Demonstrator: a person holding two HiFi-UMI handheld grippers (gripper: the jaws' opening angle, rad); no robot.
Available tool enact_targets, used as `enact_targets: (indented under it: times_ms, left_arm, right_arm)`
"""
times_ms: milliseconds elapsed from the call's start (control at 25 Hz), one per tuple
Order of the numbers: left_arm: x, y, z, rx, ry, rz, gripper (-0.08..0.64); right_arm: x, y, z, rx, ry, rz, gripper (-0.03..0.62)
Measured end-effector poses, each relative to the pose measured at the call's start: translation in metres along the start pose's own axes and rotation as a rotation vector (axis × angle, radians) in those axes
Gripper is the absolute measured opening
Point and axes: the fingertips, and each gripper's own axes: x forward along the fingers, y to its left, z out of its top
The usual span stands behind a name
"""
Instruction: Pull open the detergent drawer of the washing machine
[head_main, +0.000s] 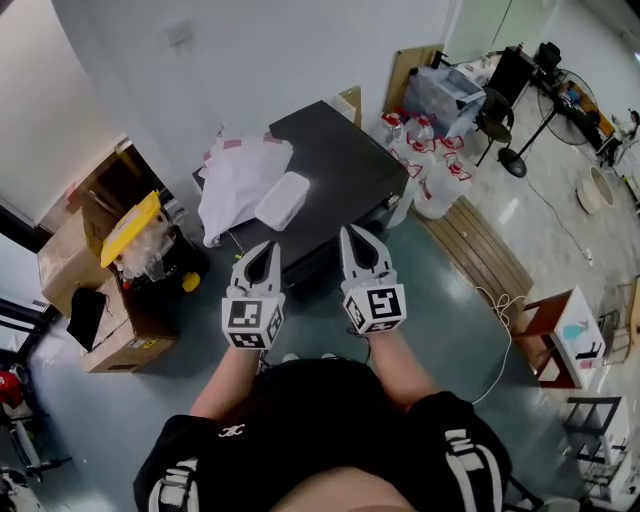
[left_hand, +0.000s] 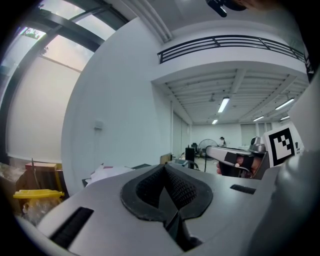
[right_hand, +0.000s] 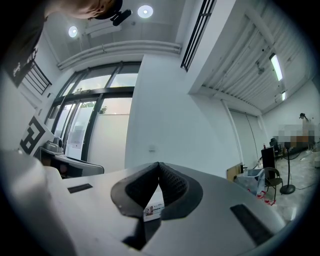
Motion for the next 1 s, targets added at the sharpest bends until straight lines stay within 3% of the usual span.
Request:
enact_targets:
  times_ms: [200, 240, 320, 400, 600, 720, 1000]
  left_arm:
    - [-0.002, 0.014, 0.0, 0.0, -0.003, 0.012, -0.008]
    - [-0.002, 0.016, 0.0, 0.001, -0.003, 0.013, -0.008]
    - [-0.002, 0.02, -0.001, 0.0, -0.001, 0.015, -0.008]
    - [-0.002, 0.021, -0.002, 0.0, -0.001, 0.016, -0.008]
    - [-0.002, 0.023, -0.003, -0.002, 0.0, 0.013, -0.008]
    - [-0.002, 0.024, -0.004, -0.003, 0.004, 0.012, -0.008]
    - [-0.004, 0.019, -0.01, -0.001, 0.027, 0.01, -0.008]
  right_arm:
    - [0.009, 0.012, -0.001, 0.034, -0.024, 0.038, 0.003]
    - [0.01, 0.017, 0.0, 0.073, -0.045, 0.072, 0.066]
    - [0.013, 0.022, 0.003, 0.182, -0.09, 0.144, 0.266]
    - [0.015, 0.022, 0.005, 0.269, -0.108, 0.175, 0.304]
    - [0.018, 0.018, -0.002, 0.313, -0.078, 0.177, 0.311]
    - [0.019, 0.018, -0.01, 0.392, -0.056, 0.211, 0.31]
    - [0.006, 0.007, -0.045, 0.819, -0.049, 0.356, 0.31]
